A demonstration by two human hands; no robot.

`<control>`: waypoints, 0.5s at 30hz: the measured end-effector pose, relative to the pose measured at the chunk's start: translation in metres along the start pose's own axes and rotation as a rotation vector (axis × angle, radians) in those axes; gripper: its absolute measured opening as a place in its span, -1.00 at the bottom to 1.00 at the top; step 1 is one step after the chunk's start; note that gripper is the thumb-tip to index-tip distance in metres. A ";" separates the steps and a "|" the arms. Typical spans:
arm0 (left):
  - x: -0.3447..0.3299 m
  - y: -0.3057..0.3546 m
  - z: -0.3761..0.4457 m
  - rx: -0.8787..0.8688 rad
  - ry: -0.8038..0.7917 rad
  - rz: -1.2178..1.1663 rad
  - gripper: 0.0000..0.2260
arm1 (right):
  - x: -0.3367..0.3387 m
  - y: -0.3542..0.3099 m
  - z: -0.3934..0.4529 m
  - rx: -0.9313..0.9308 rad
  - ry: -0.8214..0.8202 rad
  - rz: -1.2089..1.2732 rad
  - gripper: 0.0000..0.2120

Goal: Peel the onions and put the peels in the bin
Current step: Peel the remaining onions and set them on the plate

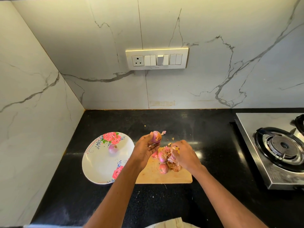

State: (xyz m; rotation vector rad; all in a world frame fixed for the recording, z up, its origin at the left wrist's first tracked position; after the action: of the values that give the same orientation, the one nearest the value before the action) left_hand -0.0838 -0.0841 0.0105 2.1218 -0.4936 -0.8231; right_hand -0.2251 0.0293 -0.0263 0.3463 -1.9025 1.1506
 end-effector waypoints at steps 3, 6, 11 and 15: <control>0.001 0.004 0.001 -0.049 -0.016 0.043 -0.81 | 0.021 -0.022 0.005 0.067 0.065 0.253 -0.80; -0.006 0.010 0.002 -0.099 -0.027 0.097 -0.77 | 0.041 -0.050 0.009 0.136 0.097 0.406 -0.77; -0.015 0.022 0.006 -0.166 -0.031 0.136 -0.77 | 0.057 -0.066 0.010 0.201 0.116 0.434 -0.74; -0.018 0.024 0.005 -0.185 -0.041 0.181 -0.76 | 0.060 -0.062 0.007 0.204 0.132 0.448 -0.71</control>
State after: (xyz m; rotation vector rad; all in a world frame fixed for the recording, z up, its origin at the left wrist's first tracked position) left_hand -0.1014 -0.0913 0.0341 1.8641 -0.5981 -0.7788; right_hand -0.2260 0.0016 0.0560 -0.0552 -1.7978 1.6270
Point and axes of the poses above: each hand's wrist, its own z-axis towards the middle knuckle, its own x-axis out of the back of the hand, y = z × x, the point moved 8 cm from there along z, towards the middle knuckle, and after that the axes turned 7 degrees about -y, right-handed, at the moved point
